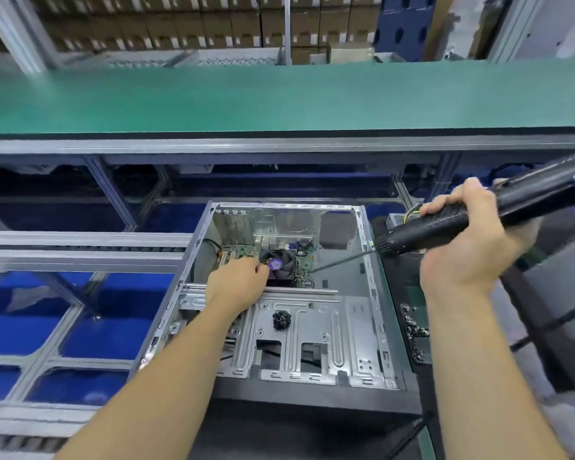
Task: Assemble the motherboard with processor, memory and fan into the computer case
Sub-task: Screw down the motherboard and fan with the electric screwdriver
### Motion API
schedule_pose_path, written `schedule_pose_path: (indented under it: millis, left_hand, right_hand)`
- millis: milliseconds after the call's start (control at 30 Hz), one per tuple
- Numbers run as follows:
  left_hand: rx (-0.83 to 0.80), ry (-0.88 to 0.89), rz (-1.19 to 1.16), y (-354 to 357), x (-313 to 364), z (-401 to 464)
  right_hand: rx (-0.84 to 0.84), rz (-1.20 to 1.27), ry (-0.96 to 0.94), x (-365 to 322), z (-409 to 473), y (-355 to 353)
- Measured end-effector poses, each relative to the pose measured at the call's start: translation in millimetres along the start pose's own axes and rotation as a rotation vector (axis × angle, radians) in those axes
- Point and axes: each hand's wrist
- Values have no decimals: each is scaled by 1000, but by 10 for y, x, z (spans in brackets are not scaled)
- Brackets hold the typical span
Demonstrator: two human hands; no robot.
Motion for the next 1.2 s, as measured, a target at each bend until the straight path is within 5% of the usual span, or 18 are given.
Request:
schedule_pose_path:
  millis: [233,333,500,567,933,1200]
  left_hand:
    - [23,139,-567,-286,19,-15]
    - [-249,380,-653,-539,104,86]
    - [-855,652,-455,-699,142,201]
    - [-954,698,-415,-670,138,230]
    - [-849,820,-356,-476,290,190]
    - [-685,738,-611,-559,322,240]
  right_hand:
    - [32,-127,-157,426,150,277]
    - [40,-221,-186,582,156,325]
    - [91,-263,-219,697,83,387]
    - [99,-289,-238,733,50,388]
    - [111,-320,-274,689,-60,361]
    - [96,-311,-241,635,91,251]
Point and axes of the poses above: each hand's wrist, its own z-axis towards the middle knuckle, its own y-axis out of the palm, x = y × z, and after that the axes turned 10 degrees about y, right-handed
